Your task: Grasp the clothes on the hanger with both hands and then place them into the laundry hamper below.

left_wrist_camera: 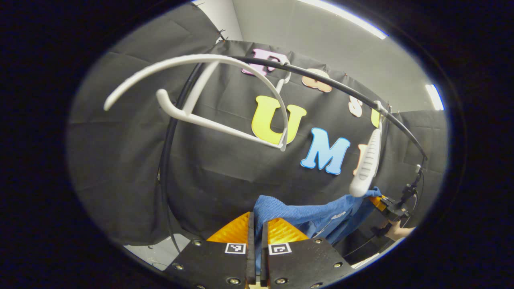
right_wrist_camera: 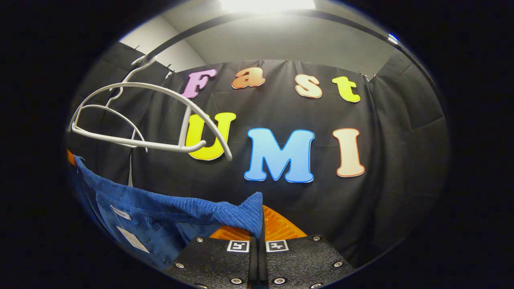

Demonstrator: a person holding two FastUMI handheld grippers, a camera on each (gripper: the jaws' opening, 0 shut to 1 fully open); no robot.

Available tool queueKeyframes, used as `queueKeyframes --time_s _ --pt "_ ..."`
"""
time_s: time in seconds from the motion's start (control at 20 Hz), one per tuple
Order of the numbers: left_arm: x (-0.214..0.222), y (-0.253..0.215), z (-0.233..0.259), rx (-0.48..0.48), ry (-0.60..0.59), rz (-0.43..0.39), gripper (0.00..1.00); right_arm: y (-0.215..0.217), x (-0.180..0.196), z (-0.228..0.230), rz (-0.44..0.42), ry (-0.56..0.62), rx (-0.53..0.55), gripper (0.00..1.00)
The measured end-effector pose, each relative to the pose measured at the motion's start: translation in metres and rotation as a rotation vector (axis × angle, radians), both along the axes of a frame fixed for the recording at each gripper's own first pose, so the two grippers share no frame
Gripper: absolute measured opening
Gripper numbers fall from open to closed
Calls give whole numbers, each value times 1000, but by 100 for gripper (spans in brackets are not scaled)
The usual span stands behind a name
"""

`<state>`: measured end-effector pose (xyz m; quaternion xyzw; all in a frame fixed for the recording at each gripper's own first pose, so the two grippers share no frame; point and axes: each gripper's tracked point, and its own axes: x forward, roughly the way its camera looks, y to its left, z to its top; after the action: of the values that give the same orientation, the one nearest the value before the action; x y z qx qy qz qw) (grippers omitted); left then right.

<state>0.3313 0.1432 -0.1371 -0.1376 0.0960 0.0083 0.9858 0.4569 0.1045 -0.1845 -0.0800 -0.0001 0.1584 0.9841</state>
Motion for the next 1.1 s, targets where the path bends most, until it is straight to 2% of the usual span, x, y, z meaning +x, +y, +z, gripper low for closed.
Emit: queueKeyframes --time_s 0.2,0.4,0.65,0.85,1.1 --pt "-38 -10 8 54 -6 -20 6 -7 -48 -3 -5 51 0 1" --pt "-89 -29 39 106 -47 -71 5 -9 -112 11 -21 110 23 1" --pt "-134 -59 84 100 -126 -175 6 -11 -201 52 -94 131 32 1" --pt "-154 -79 99 95 -162 -258 6 -8 -252 73 -144 117 32 0" --pt "-173 -96 92 9 -169 -350 5 1 -302 62 -182 158 57 1"
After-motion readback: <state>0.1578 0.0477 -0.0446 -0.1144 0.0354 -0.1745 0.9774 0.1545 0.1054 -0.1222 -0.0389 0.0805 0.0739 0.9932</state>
